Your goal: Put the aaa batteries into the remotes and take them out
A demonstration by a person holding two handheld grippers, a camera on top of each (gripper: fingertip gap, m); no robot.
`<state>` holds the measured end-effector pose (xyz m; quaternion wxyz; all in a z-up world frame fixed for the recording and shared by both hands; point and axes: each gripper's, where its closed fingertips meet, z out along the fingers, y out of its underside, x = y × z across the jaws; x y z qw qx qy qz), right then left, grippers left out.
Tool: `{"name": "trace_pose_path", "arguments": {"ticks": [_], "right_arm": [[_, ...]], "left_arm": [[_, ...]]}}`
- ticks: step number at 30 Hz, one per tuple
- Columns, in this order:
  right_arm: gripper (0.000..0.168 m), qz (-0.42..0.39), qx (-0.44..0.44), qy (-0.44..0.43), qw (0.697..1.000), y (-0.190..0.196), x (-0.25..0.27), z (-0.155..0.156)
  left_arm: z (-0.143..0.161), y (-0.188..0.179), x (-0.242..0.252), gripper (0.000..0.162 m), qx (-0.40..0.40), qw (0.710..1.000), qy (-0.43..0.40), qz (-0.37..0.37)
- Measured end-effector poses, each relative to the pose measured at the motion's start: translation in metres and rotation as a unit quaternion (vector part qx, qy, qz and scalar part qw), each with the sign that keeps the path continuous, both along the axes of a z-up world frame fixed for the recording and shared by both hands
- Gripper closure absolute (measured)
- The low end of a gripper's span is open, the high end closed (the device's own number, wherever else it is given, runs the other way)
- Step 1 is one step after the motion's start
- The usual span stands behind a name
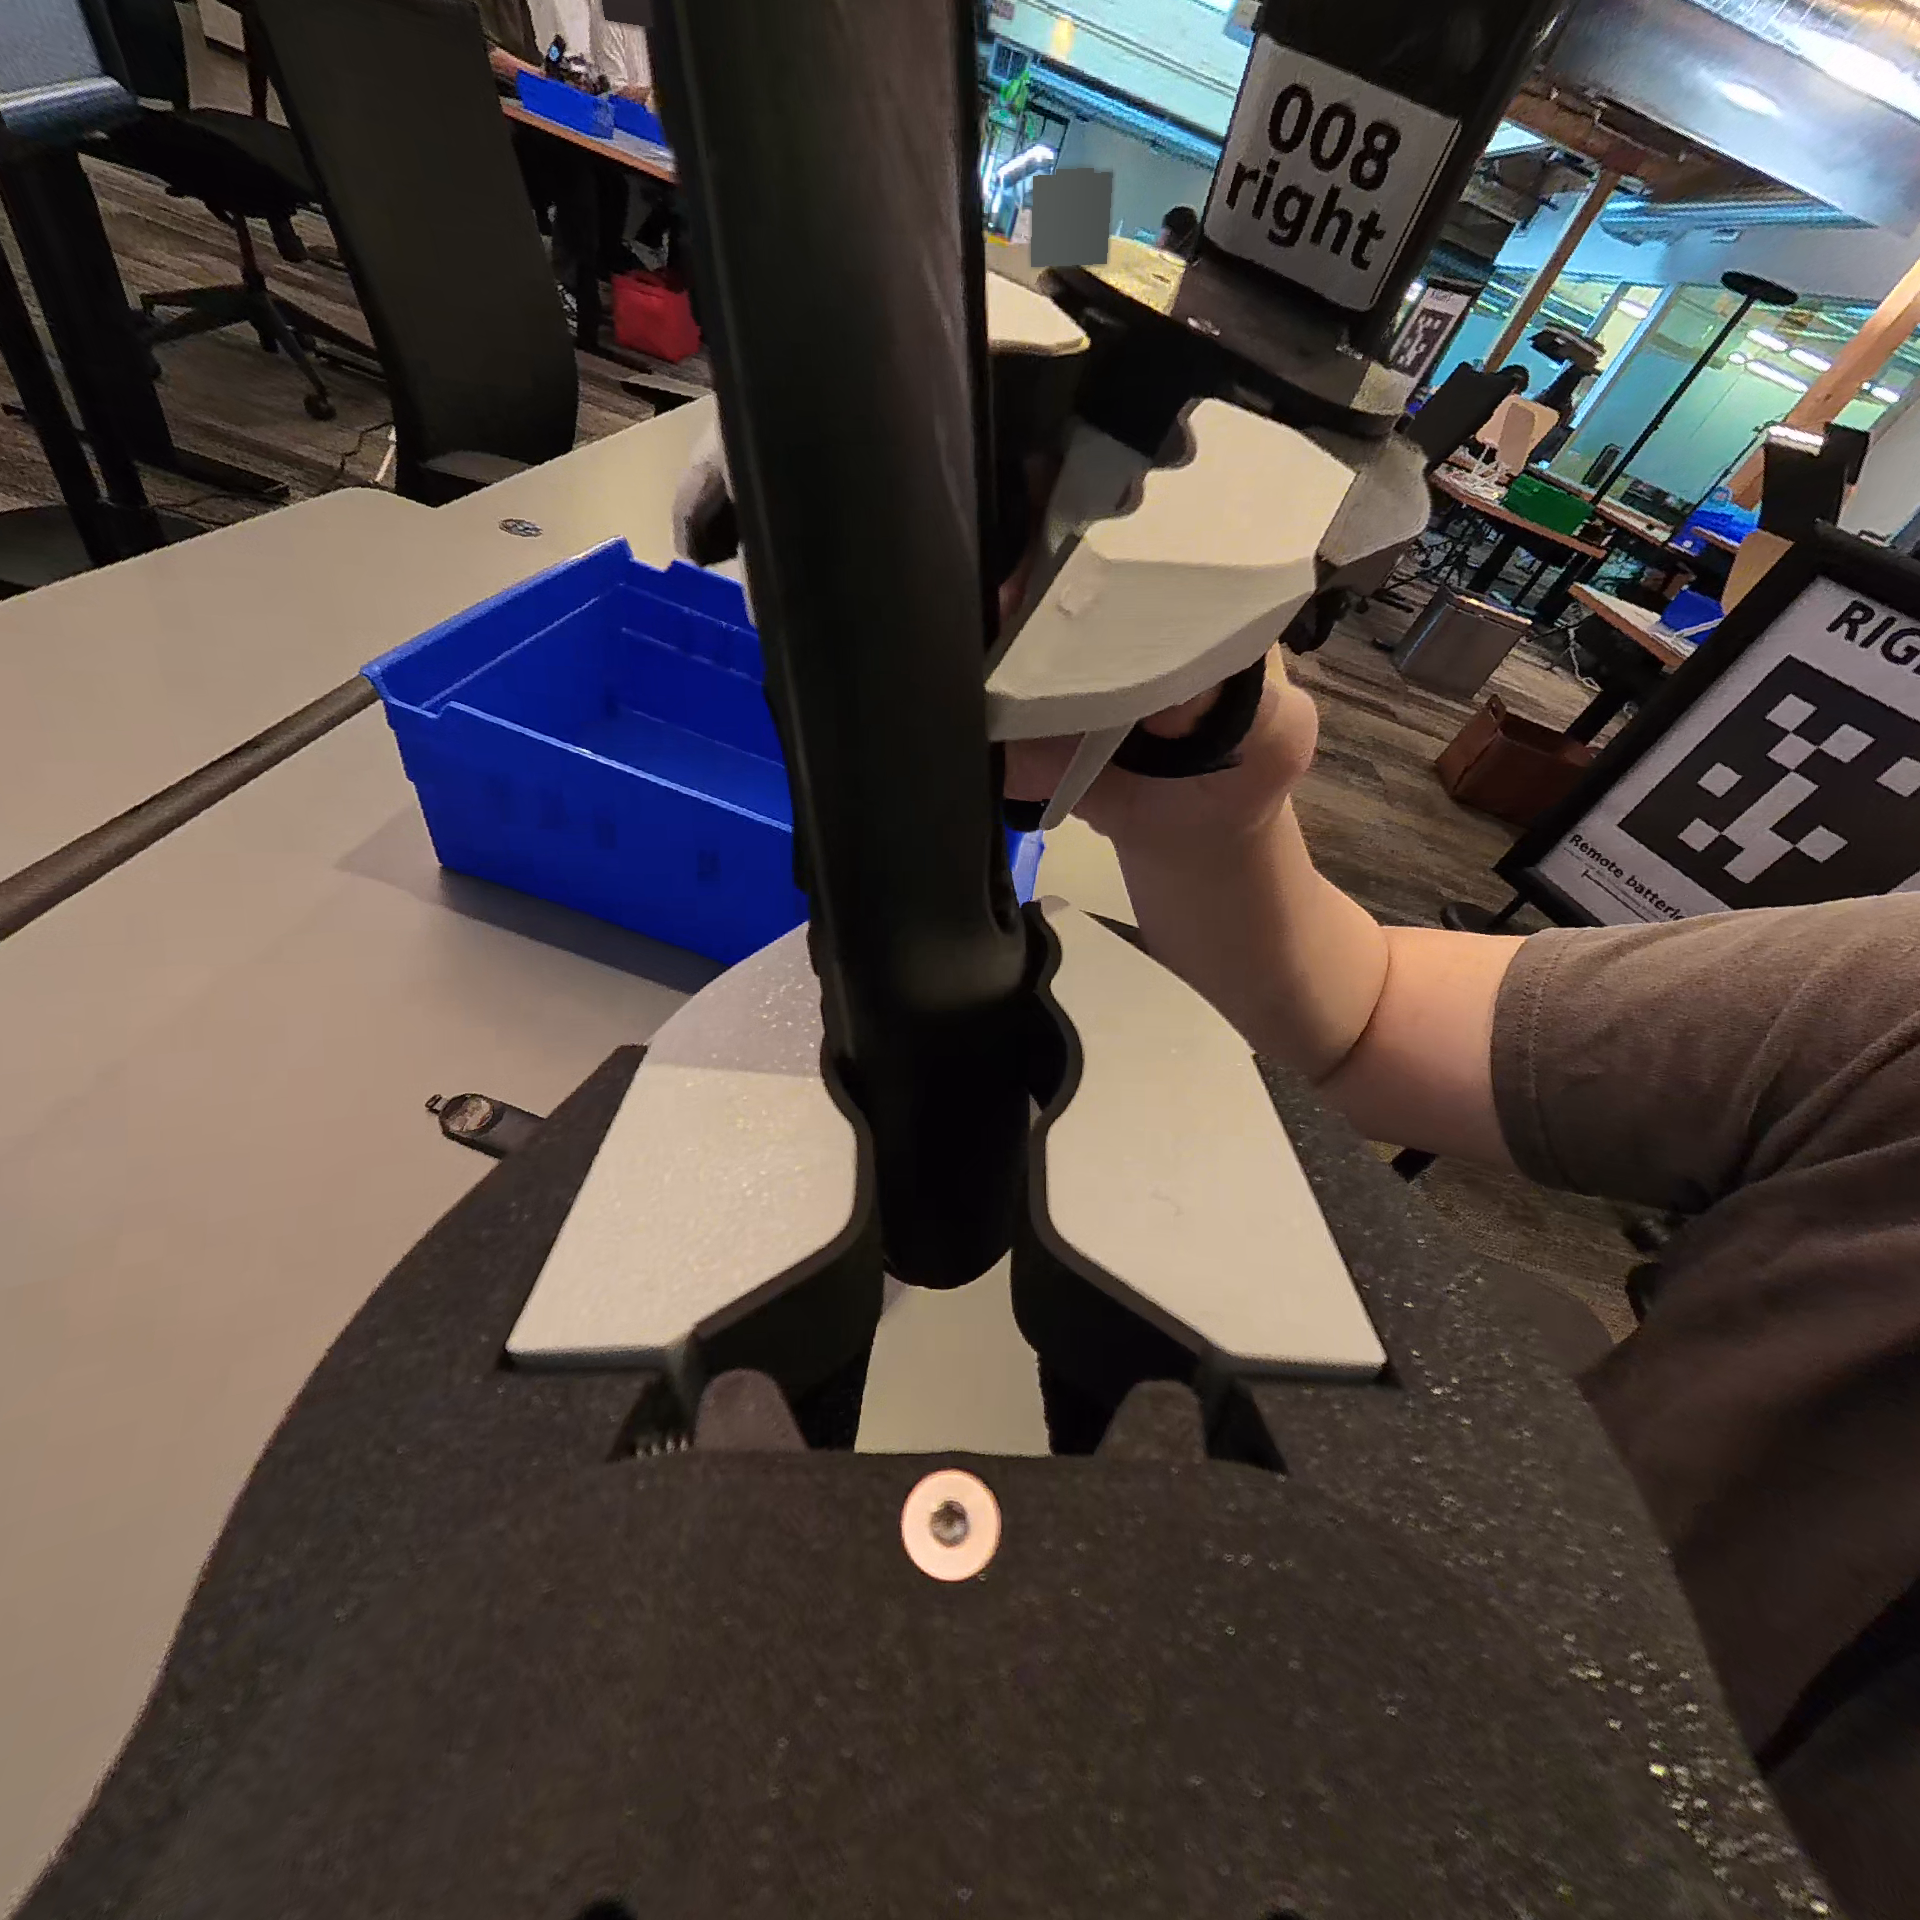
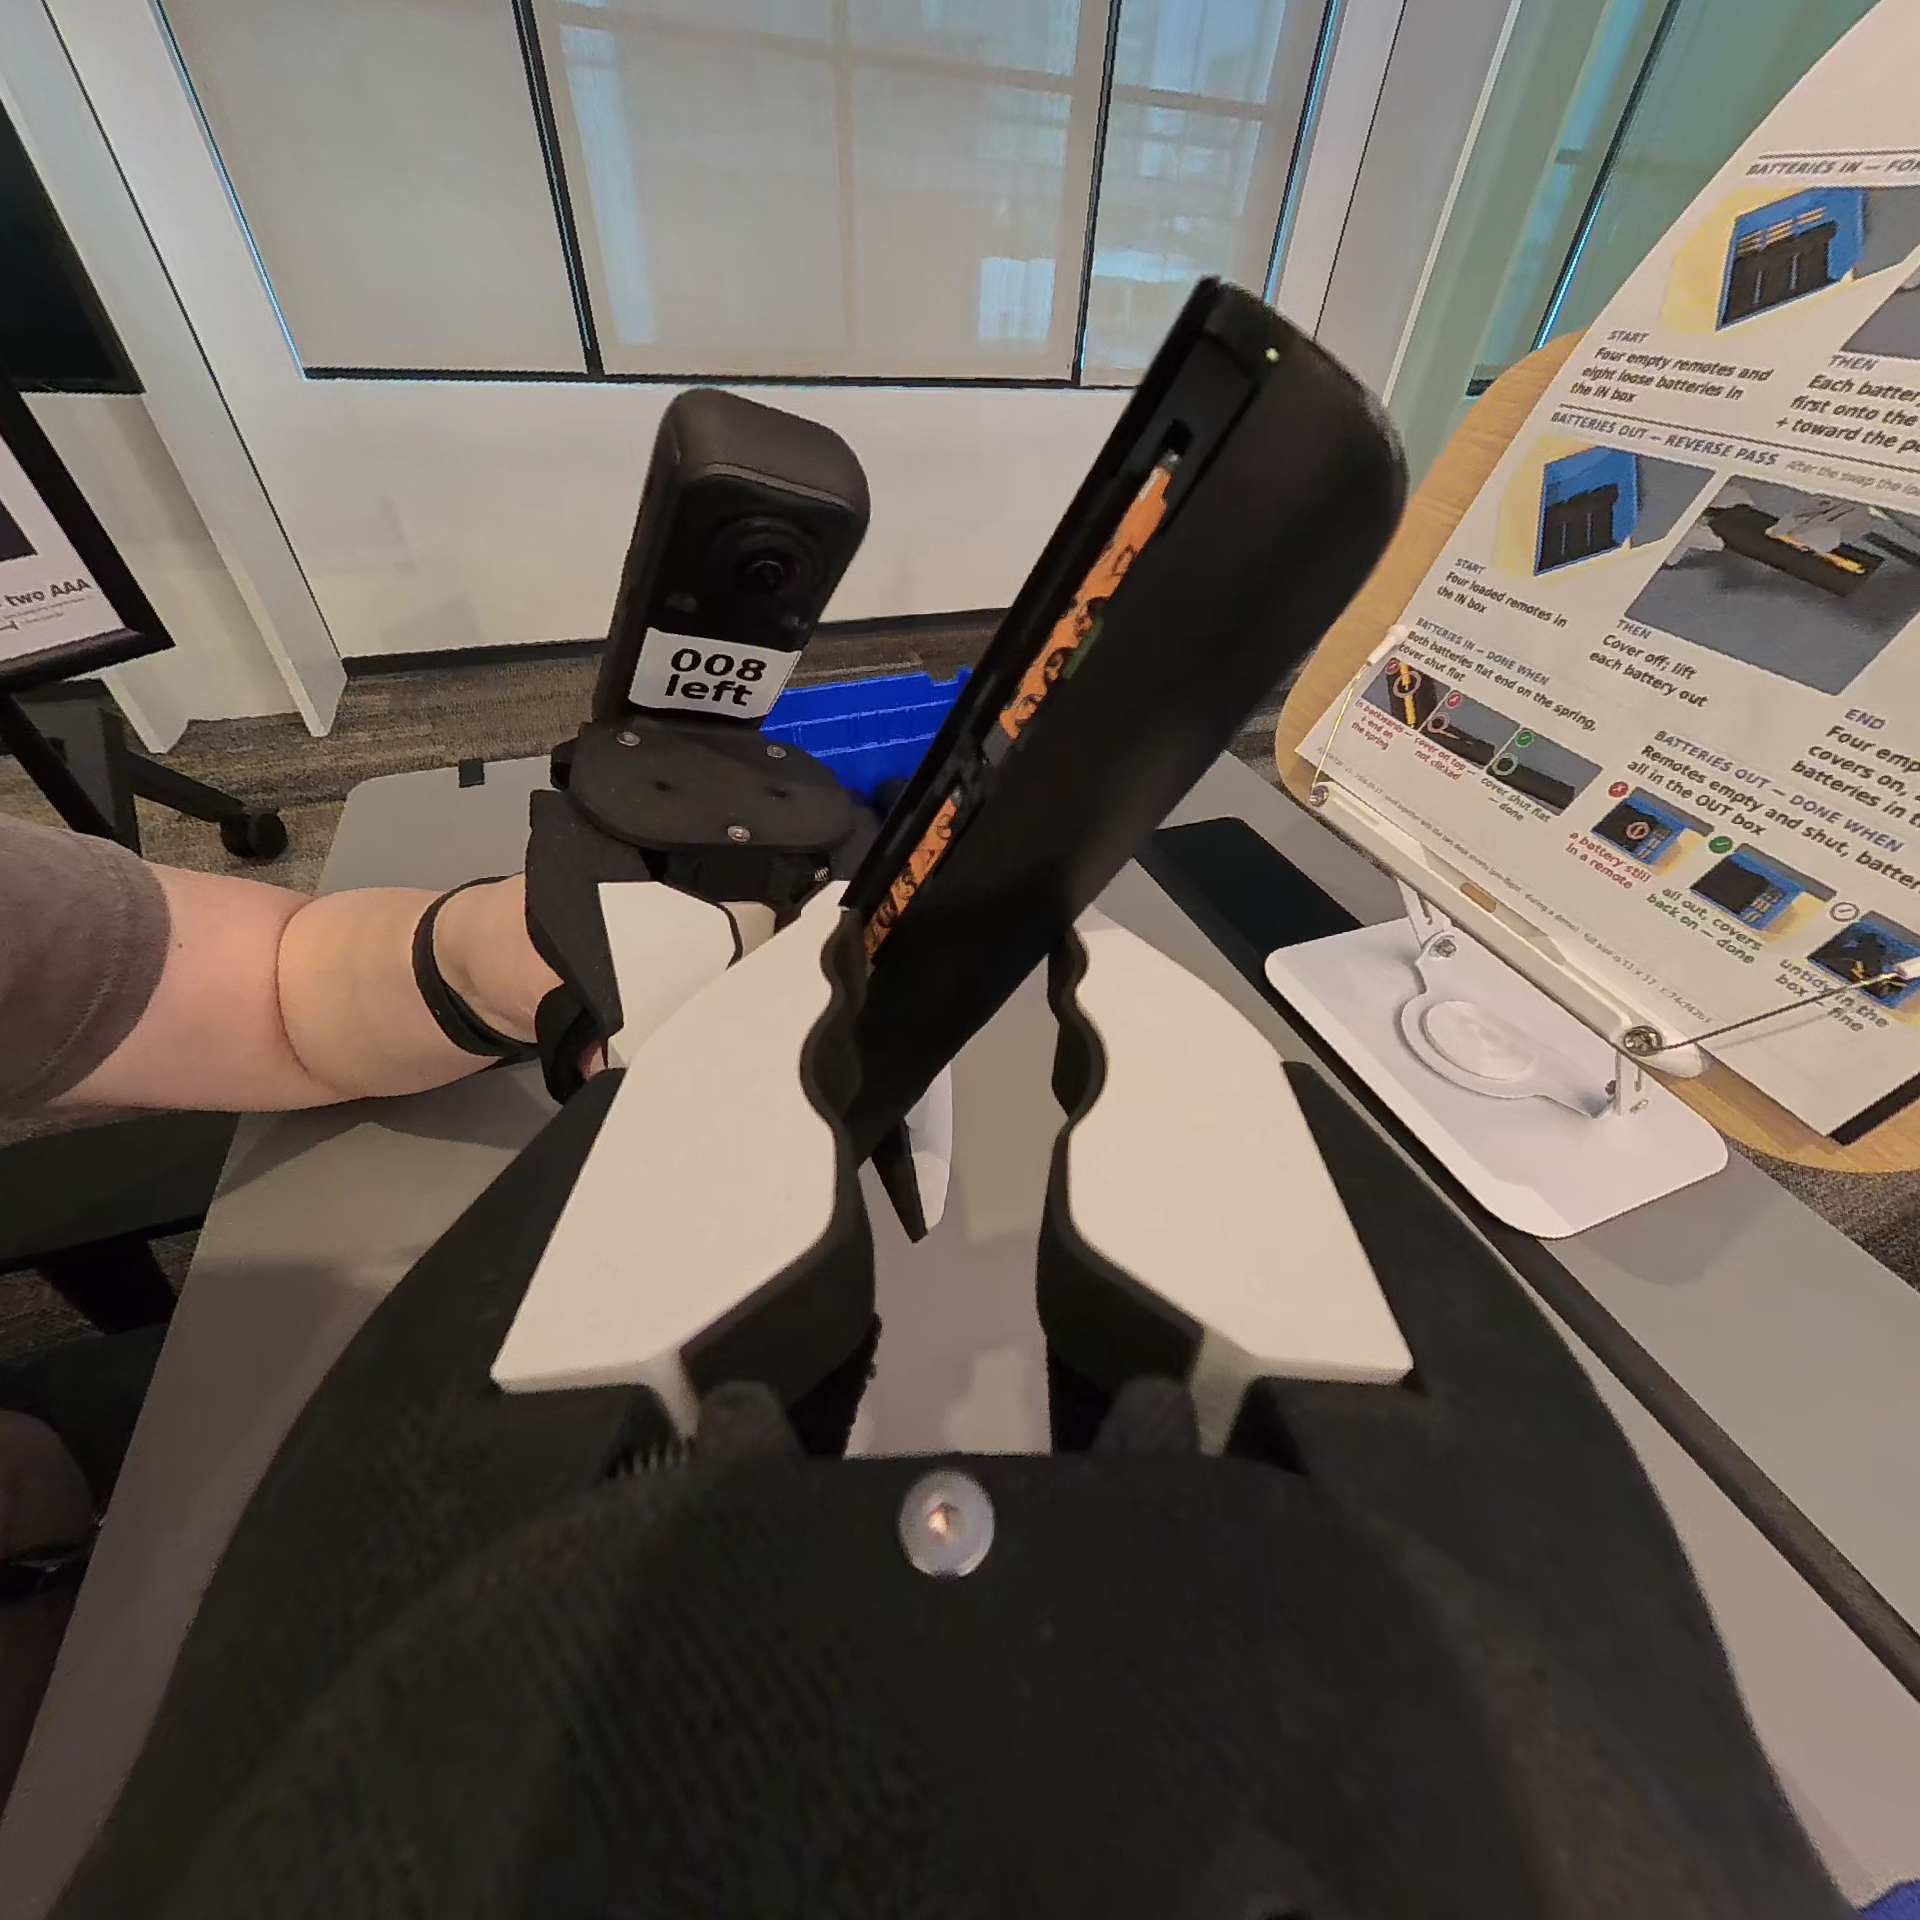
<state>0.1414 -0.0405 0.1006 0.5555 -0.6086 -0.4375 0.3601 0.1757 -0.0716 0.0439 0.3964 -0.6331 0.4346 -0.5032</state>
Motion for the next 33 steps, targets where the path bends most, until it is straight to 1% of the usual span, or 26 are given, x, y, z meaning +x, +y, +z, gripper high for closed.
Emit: {"name": "trace_pose_path", "arguments": {"ticks": [5,12,16,19,22,25,29,33], "right_arm": [[0.133,0.002,0.004,0.008,1.000,0.001,0.000,0.001],[0.133,0.005,0.015,0.014,1.000,-0.002,-0.002,0.003],[0.140,0.051,-0.027,0.033,0.998,-0.013,-0.006,0.004],[0.142,0.057,-0.027,0.032,0.997,-0.017,-0.008,0.006],[0.144,0.080,-0.042,0.048,0.995,-0.024,-0.009,0.010],[0.144,0.093,-0.056,0.050,0.993,-0.026,-0.013,0.008],[0.146,0.118,-0.084,0.067,0.987,-0.029,-0.017,0.005],[0.144,0.120,-0.073,0.055,0.989,-0.026,-0.017,0.001]], "left_arm": [[0.001,0.000,0.000,0.136,0.000,1.000,-0.003,0.002],[0.001,0.002,-0.002,0.136,0.024,1.000,0.008,0.009],[0.001,-0.004,-0.001,0.136,0.033,0.999,0.014,-0.008],[0.002,-0.001,-0.003,0.135,0.059,0.998,0.018,-0.004],[0.011,-0.004,-0.004,0.134,0.070,0.997,-0.010,-0.010],[0.020,-0.006,-0.006,0.134,0.081,0.996,-0.037,-0.011],[0.013,-0.009,-0.003,0.136,0.069,0.997,-0.023,-0.031],[0.009,-0.010,-0.004,0.137,0.052,0.998,-0.002,-0.037]]}}
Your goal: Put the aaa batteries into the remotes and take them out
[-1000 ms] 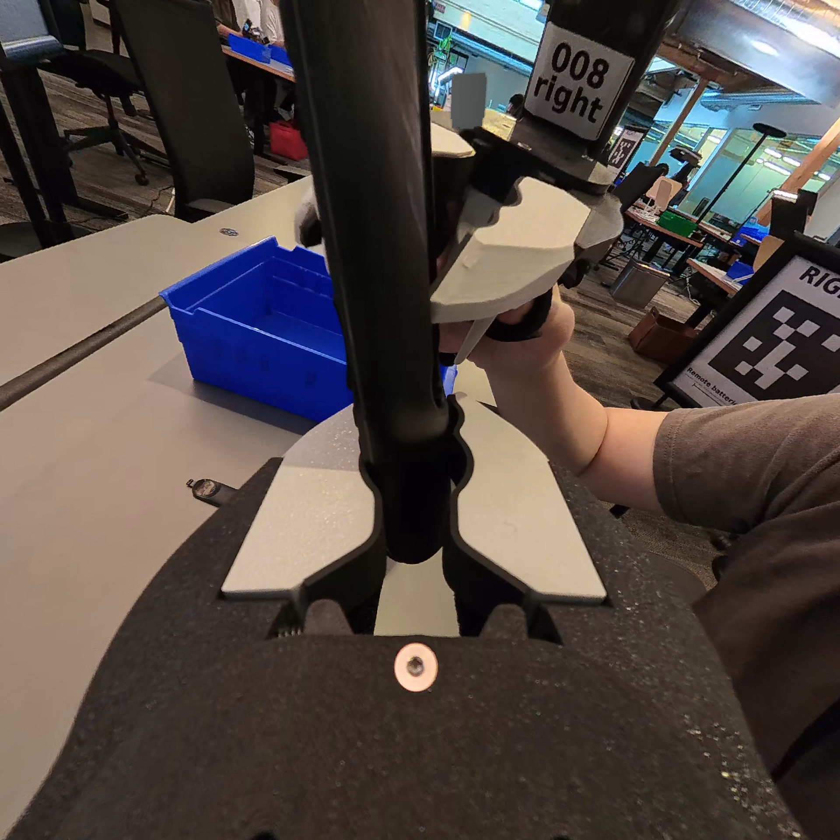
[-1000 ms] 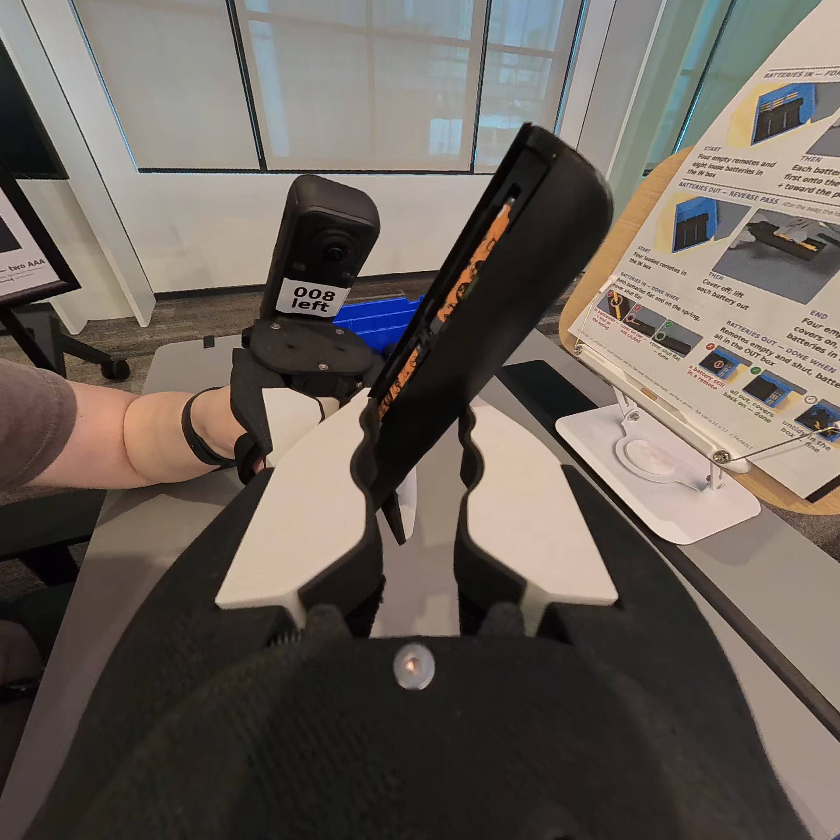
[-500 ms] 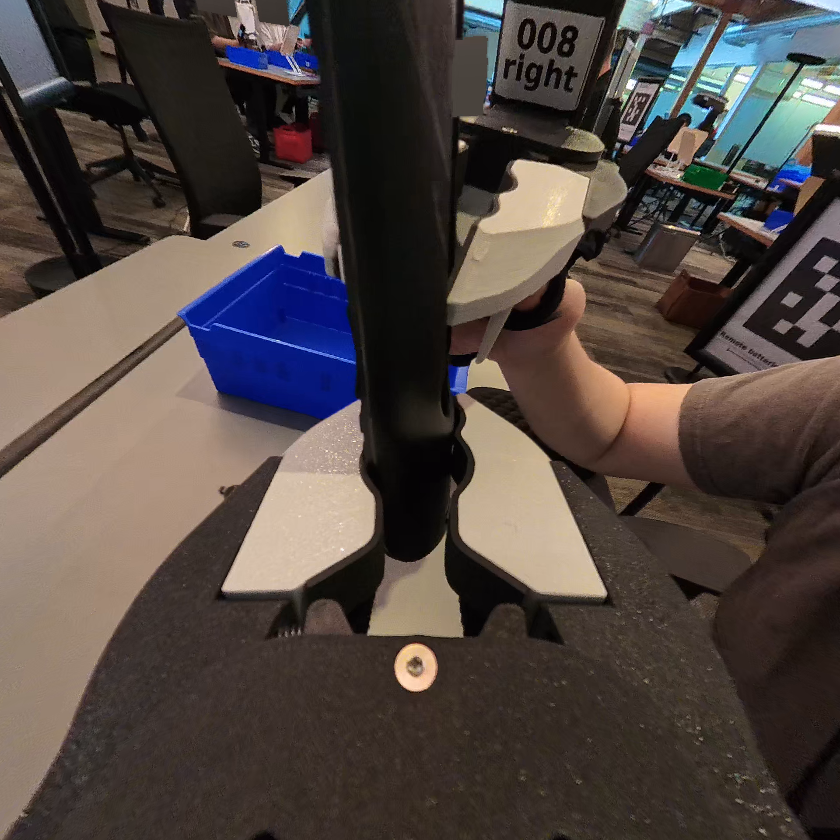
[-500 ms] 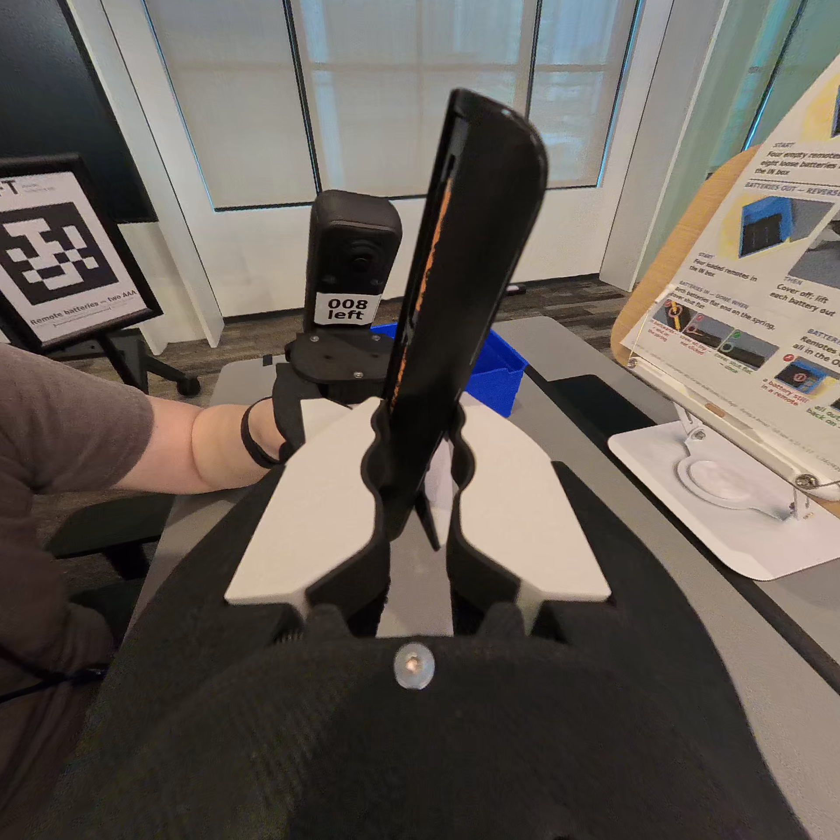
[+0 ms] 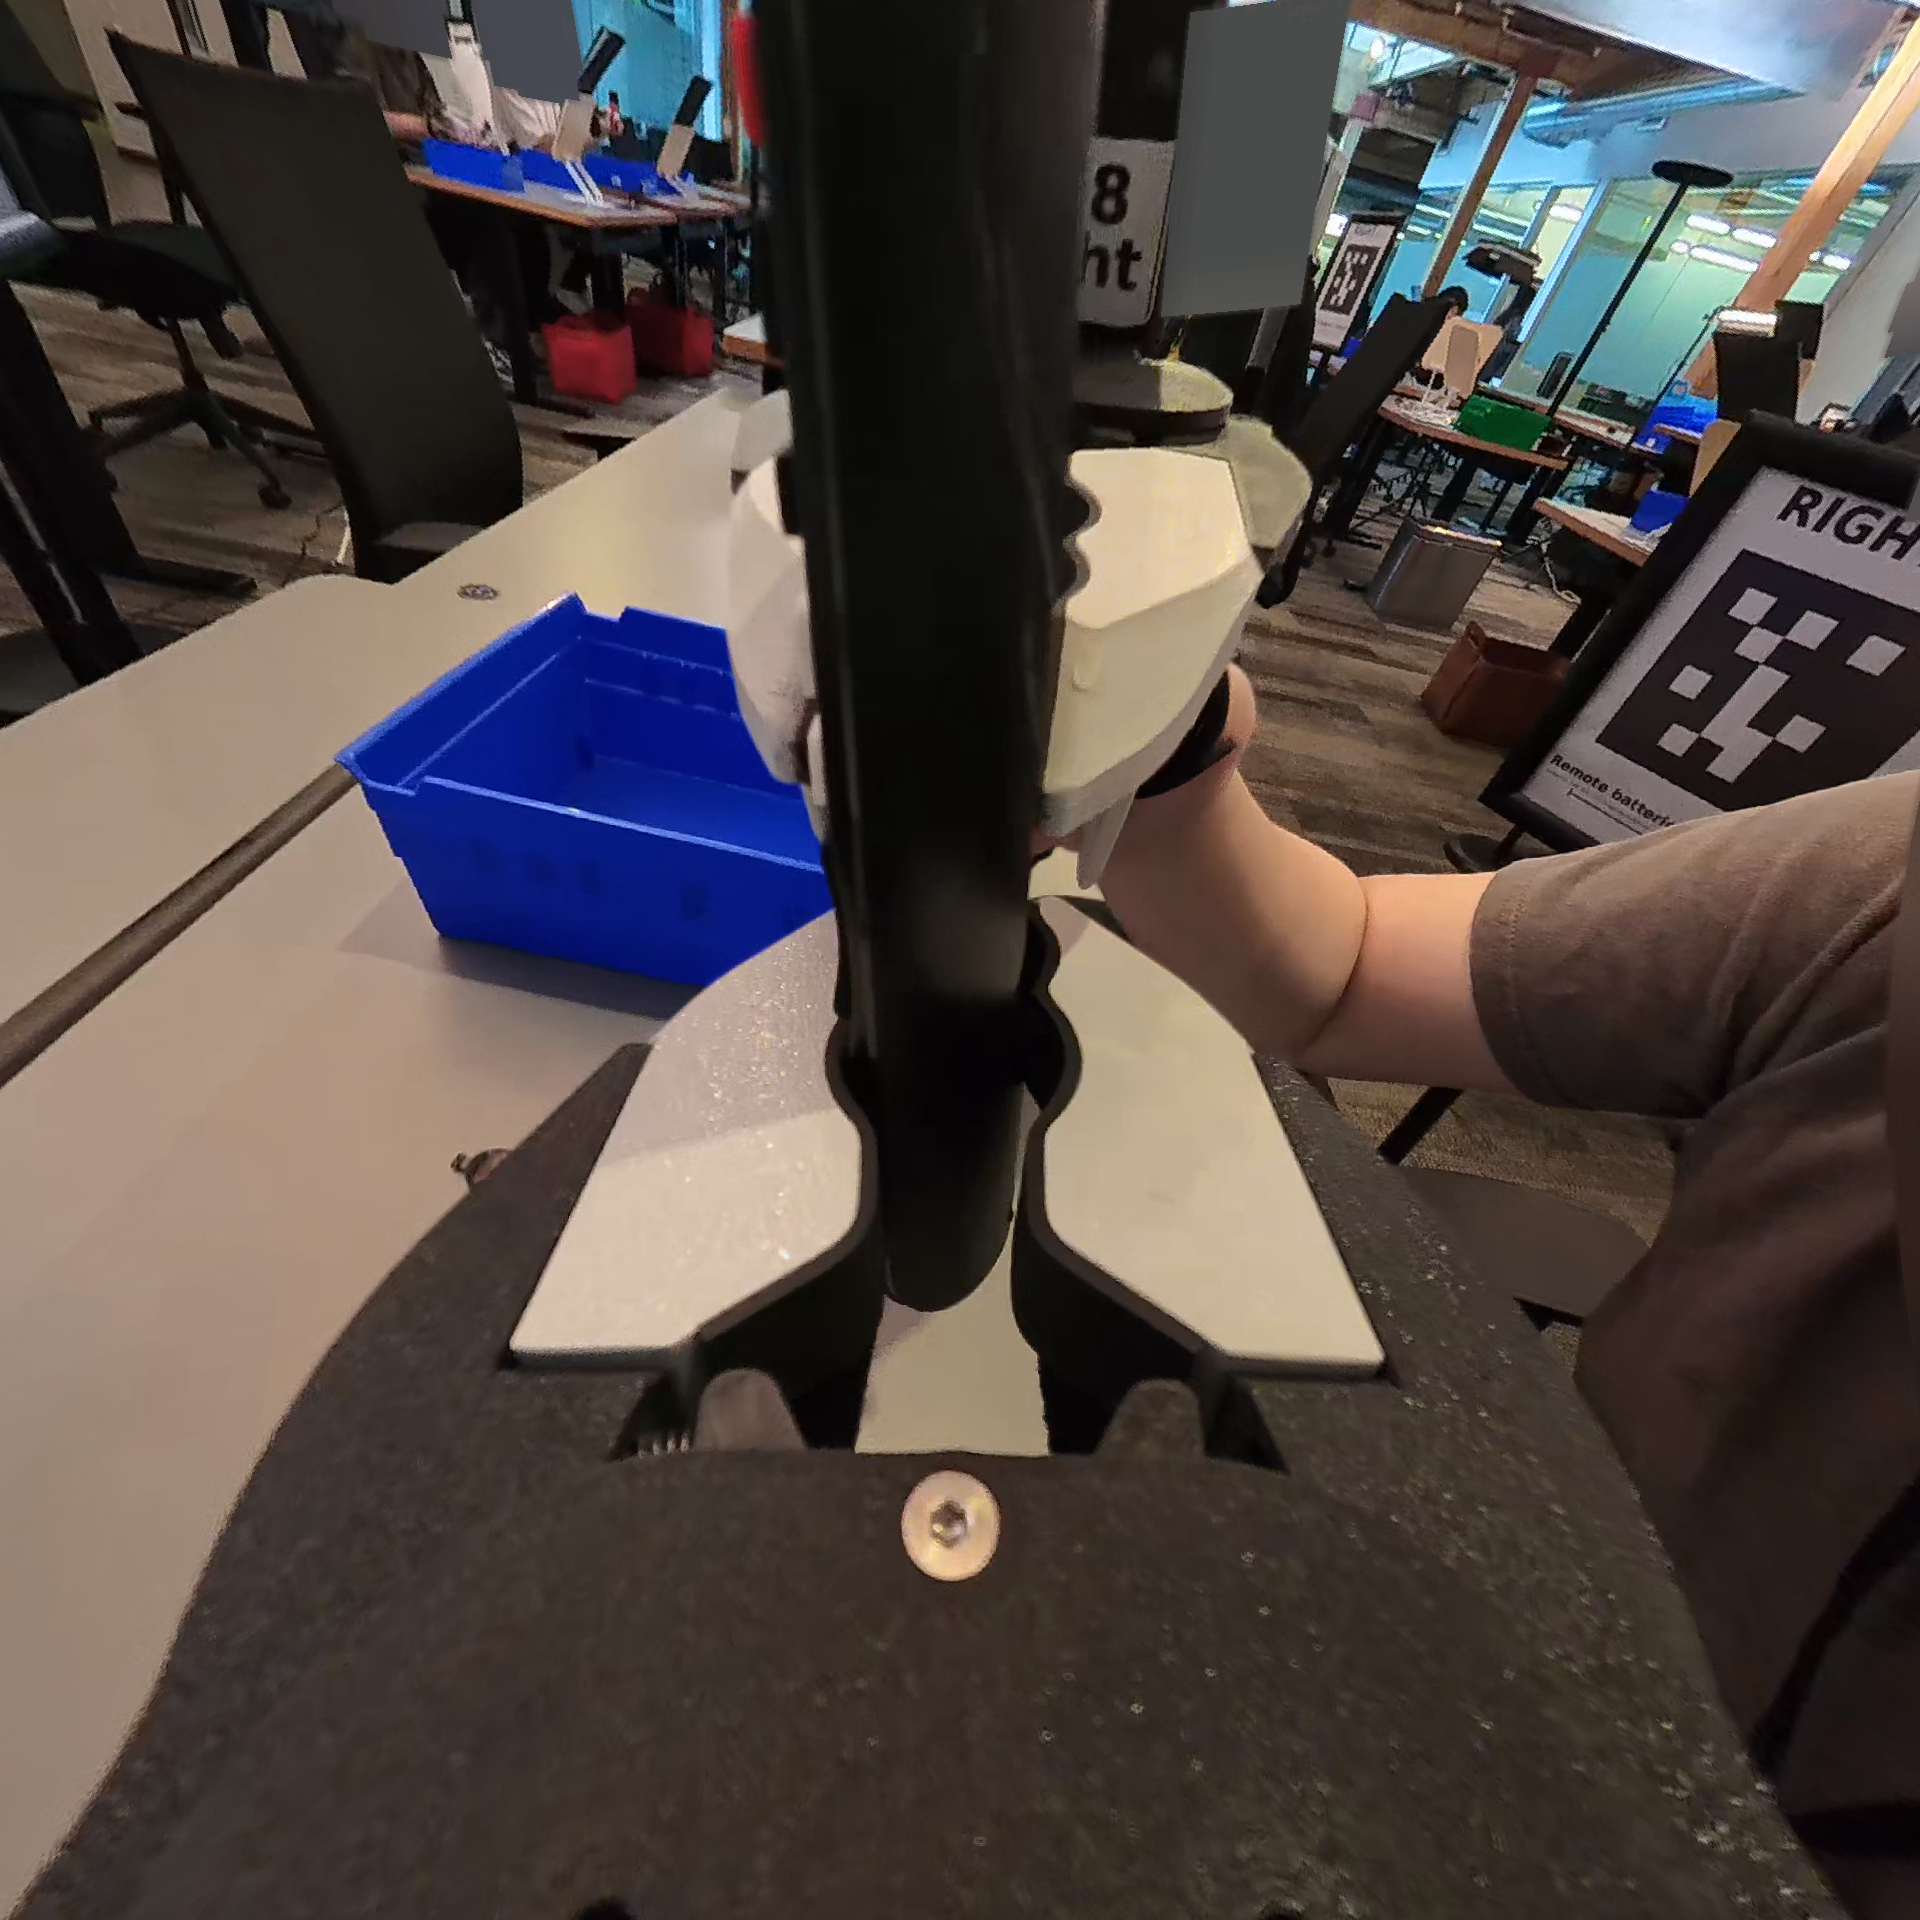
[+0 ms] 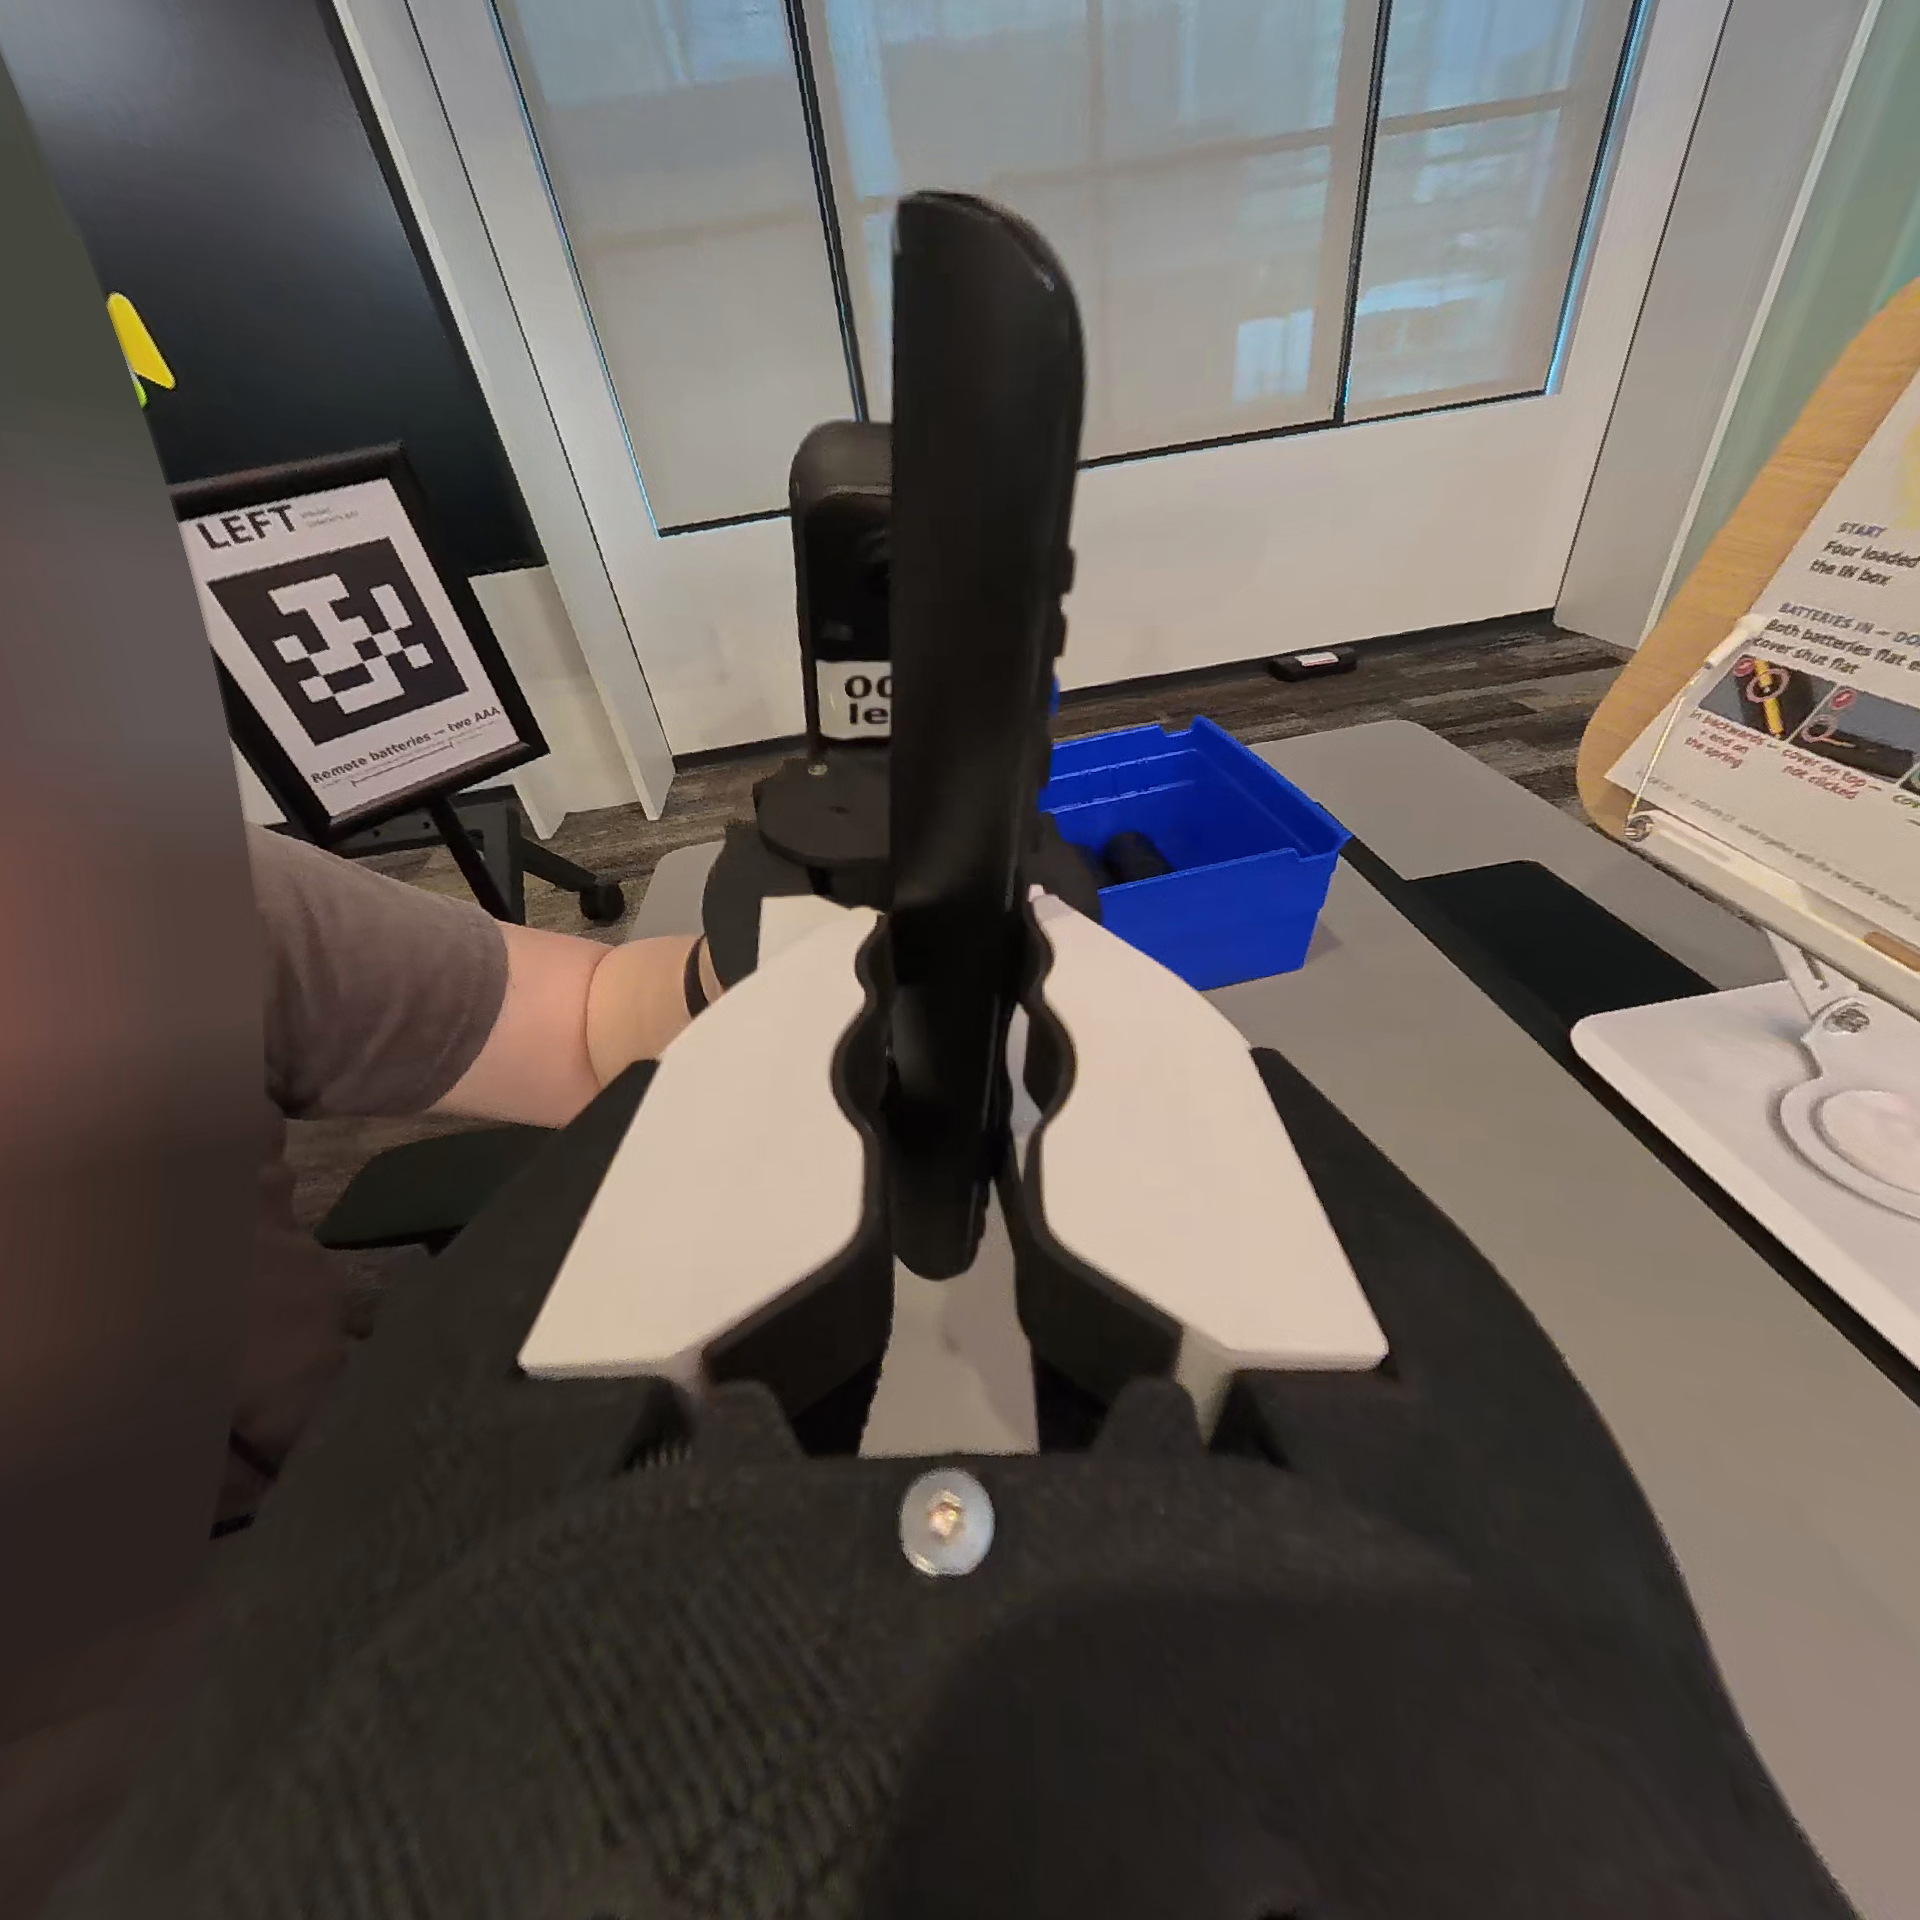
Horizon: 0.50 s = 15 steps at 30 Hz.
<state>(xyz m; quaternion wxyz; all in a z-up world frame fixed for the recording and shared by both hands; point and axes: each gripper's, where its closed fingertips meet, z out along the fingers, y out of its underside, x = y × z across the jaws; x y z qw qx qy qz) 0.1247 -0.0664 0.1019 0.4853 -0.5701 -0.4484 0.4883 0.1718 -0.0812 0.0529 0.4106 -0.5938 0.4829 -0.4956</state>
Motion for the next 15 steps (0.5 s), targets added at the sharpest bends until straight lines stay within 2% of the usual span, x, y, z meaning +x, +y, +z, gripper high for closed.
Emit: {"name": "trace_pose_path", "arguments": {"ticks": [7,15], "right_arm": [[0.133,-0.098,0.132,-0.099,0.981,0.017,0.009,-0.013],[0.130,-0.109,0.130,-0.132,0.977,0.020,0.010,-0.020]], "left_arm": [[-0.014,0.008,0.002,0.137,-0.038,0.999,0.024,0.019],[-0.021,0.011,0.001,0.137,-0.036,0.998,0.051,0.031]]}}
